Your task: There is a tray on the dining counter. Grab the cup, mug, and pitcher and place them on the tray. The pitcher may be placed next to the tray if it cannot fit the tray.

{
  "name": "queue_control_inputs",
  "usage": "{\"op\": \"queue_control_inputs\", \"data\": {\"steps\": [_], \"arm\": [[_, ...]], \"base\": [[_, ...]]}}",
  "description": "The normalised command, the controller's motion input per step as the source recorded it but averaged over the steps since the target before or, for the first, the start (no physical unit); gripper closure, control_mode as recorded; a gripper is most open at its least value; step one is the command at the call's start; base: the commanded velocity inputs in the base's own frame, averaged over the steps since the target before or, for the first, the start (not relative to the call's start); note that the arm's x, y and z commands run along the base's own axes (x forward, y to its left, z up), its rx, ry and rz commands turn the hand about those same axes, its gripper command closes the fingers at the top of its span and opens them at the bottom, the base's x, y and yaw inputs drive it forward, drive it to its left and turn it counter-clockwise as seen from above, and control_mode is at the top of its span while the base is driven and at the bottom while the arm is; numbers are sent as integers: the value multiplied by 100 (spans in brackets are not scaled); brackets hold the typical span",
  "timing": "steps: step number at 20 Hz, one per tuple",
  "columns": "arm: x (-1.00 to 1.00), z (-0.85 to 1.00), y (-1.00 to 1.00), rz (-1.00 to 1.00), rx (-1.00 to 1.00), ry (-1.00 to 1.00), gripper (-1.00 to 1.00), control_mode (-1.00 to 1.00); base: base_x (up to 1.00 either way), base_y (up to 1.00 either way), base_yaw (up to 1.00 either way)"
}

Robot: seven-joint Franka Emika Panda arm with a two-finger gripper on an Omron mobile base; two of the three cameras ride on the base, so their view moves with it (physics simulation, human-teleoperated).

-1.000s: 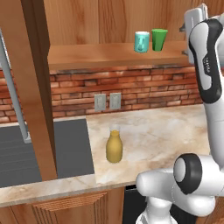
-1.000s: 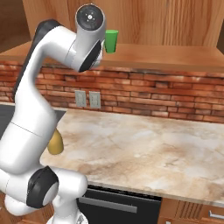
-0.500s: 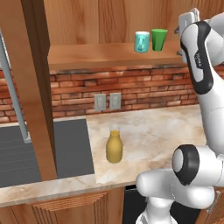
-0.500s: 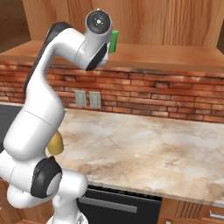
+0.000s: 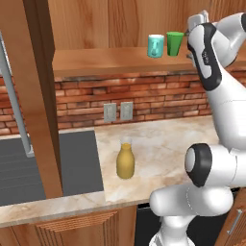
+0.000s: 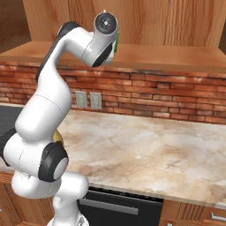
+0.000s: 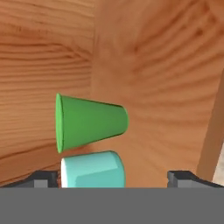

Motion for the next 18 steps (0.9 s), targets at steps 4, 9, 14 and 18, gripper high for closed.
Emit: {"op": "queue_control_inputs", "data": {"steps": [4, 9, 14, 18], "arm": [[44, 0, -3, 0, 0, 2, -100, -100], [40, 0, -7, 0, 0, 6, -100, -100], [23, 2, -18, 0, 0, 2, -100, -100], [12, 1, -15, 0, 0, 0, -100, -100]], "base": [[0, 0, 0], [0, 0, 0], [0, 0, 0], [0, 0, 0]]}}
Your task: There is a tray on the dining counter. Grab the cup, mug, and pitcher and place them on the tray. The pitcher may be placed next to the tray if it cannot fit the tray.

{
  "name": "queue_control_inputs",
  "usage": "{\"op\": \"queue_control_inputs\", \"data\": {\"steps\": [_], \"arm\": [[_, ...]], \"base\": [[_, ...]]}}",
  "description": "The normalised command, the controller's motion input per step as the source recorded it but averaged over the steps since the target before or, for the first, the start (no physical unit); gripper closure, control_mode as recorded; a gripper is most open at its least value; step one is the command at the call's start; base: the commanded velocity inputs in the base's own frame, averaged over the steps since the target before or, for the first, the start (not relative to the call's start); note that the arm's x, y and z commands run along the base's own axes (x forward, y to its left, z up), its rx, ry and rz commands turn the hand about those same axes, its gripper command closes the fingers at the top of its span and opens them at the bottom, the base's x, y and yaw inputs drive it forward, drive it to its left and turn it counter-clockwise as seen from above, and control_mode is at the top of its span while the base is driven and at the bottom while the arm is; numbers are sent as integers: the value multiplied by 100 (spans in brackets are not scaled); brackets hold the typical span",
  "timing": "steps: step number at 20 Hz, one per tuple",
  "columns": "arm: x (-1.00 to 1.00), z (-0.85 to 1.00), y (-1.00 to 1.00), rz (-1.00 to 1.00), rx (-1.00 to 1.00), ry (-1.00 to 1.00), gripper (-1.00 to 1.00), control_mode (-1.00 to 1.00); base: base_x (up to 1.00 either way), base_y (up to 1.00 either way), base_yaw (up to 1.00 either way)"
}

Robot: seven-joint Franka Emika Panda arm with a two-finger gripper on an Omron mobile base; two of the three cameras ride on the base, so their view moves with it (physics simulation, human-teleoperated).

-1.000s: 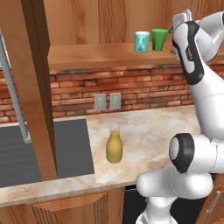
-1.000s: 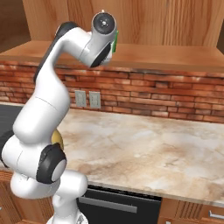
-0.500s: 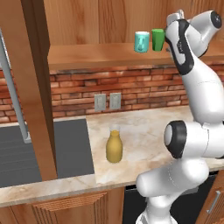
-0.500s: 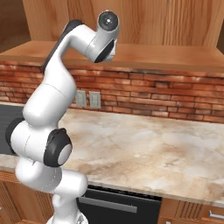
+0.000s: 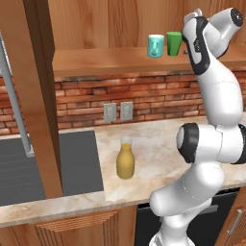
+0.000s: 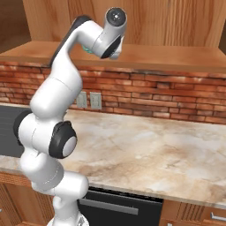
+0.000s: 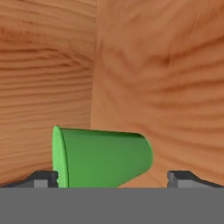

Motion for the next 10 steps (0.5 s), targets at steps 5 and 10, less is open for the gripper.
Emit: {"op": "queue_control_inputs", "data": {"steps": [5, 10], "arm": [[17, 8, -5, 0, 0, 0, -100, -100], [24, 2, 0, 0, 0, 3, -100, -100]], "base": [[0, 0, 0], [0, 0, 0]]}}
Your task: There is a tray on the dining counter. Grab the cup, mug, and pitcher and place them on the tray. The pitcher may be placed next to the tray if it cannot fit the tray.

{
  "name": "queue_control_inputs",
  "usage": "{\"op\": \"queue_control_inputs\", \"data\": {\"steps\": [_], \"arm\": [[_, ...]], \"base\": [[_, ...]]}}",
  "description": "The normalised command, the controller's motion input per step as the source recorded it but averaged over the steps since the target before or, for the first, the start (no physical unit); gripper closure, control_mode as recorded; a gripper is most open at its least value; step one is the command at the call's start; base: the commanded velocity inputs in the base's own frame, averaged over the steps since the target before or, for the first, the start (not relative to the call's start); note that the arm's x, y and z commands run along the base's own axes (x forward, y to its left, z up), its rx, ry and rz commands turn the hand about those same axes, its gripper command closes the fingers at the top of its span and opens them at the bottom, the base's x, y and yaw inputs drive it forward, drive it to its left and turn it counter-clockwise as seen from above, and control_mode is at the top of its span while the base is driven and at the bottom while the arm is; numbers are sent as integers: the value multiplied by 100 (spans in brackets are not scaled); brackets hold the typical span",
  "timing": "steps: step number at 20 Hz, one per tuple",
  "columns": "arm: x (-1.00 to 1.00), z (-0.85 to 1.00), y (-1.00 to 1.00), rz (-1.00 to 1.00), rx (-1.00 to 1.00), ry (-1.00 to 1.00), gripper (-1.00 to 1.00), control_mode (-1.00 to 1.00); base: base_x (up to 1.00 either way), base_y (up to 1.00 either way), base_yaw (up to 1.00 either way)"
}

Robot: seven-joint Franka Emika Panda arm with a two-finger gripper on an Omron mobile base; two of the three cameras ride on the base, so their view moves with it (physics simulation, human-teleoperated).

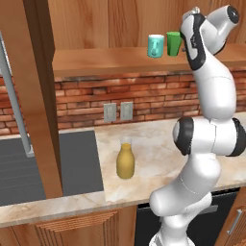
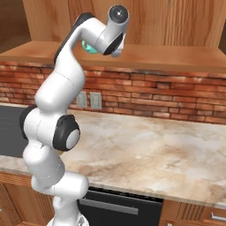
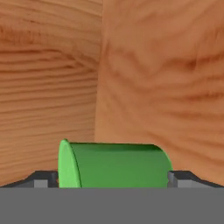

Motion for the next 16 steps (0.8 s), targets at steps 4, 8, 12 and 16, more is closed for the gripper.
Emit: {"op": "queue_control_inputs", "data": {"steps": [4, 8, 12, 16], "arm": [[19, 0, 0, 0, 0, 5, -100, -100], [16, 0, 0, 0, 0, 5, -100, -100], [15, 0, 0, 0, 0, 3, -100, -100], [10, 0, 0, 2, 0, 5, -100, -100]], "base": [[0, 0, 0], [0, 0, 0], [0, 0, 0], [0, 0, 0]]}}
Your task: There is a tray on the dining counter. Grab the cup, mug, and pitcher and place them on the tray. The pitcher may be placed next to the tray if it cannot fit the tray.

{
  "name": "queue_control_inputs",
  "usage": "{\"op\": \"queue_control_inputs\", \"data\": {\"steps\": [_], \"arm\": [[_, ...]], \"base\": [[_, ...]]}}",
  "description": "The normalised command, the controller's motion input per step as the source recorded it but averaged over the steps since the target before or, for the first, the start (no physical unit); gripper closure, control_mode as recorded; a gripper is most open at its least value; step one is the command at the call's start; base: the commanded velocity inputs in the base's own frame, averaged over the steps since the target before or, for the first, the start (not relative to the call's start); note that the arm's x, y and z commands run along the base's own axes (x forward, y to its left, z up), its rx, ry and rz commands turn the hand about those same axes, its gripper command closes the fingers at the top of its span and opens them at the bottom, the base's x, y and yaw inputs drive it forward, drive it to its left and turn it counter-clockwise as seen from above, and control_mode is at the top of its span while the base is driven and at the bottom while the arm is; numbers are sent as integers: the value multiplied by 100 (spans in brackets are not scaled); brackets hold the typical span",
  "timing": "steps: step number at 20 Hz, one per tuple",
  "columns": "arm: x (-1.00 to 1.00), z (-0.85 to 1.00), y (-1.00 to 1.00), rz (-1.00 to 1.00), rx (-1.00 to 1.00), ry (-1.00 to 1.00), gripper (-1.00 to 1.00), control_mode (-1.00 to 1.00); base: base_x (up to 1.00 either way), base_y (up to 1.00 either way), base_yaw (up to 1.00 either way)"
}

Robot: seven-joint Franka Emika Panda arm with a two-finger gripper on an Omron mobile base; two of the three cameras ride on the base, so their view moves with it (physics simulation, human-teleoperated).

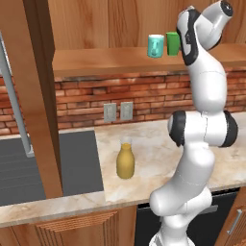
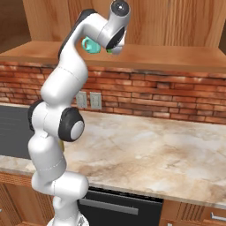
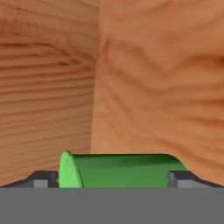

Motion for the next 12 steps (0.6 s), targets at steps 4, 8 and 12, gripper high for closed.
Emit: {"op": "queue_control_inputs", "data": {"steps": [4, 8, 12], "arm": [[1, 0, 0, 3, 0, 12, -100, -100], [0, 0, 0, 3, 0, 20, 100, -100], [0, -3, 1, 3, 0, 21, 100, -100]], "base": [[0, 0, 0], [0, 0, 0], [0, 0, 0]]}}
